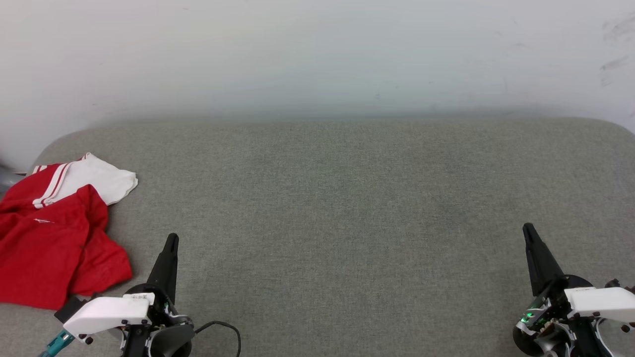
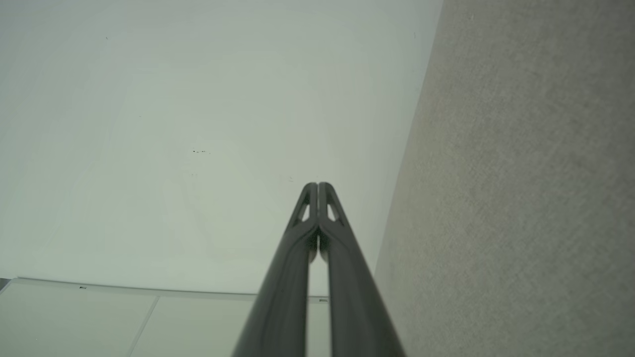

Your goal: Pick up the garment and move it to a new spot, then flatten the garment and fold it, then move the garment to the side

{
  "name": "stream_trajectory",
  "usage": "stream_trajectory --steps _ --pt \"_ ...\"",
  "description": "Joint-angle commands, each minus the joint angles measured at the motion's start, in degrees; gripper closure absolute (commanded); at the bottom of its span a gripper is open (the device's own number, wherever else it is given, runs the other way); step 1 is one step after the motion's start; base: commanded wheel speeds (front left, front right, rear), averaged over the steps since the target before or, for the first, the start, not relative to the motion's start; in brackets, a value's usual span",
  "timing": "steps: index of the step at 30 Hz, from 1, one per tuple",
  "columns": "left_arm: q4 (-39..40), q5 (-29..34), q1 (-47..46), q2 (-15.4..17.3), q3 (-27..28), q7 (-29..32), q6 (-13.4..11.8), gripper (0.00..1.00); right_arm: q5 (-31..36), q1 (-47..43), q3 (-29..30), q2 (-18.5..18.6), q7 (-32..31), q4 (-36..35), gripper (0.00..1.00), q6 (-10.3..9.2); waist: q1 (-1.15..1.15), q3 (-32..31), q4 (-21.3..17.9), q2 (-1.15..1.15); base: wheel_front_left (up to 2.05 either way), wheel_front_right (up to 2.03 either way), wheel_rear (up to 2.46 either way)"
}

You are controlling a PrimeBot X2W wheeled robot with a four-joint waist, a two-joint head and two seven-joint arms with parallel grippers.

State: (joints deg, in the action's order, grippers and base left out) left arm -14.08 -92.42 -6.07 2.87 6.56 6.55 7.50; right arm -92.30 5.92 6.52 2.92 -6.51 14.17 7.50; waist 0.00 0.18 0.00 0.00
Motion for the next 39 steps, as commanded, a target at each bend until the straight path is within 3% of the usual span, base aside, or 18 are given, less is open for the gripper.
stream_trajectory --steps 1,28,29,39 --pt "0.05 0.01 -0.35 -0.12 0.12 0.11 0.12 1.00 -0.22 0.74 -0.02 -0.08 0.06 0.03 1.00 -0.02 0.00 0.00 0.00 0.00 0.00 0.00 0.00" --pt "0.05 0.01 -0.35 -0.12 0.12 0.11 0.12 1.00 -0.22 0.74 -0.02 -0.08 0.06 0.03 1.00 -0.02 0.00 0.00 0.00 0.00 0.00 0.00 0.00" --pt "-0.15 0.00 0.07 0.00 -0.07 0.00 0.00 0.00 0.00 -0.09 0.00 -0.01 0.01 0.15 0.00 0.00 0.00 0.00 0.00 0.00 0.00 0.00 0.00" --pt "2.05 0.19 0.90 -0.04 -3.29 -2.38 -0.01 0.00 0.38 -1.83 -1.67 -0.03 2.41 -1.92 0.00 -0.01 0.00 0.00 0.06 0.00 0.00 0.00 0.00"
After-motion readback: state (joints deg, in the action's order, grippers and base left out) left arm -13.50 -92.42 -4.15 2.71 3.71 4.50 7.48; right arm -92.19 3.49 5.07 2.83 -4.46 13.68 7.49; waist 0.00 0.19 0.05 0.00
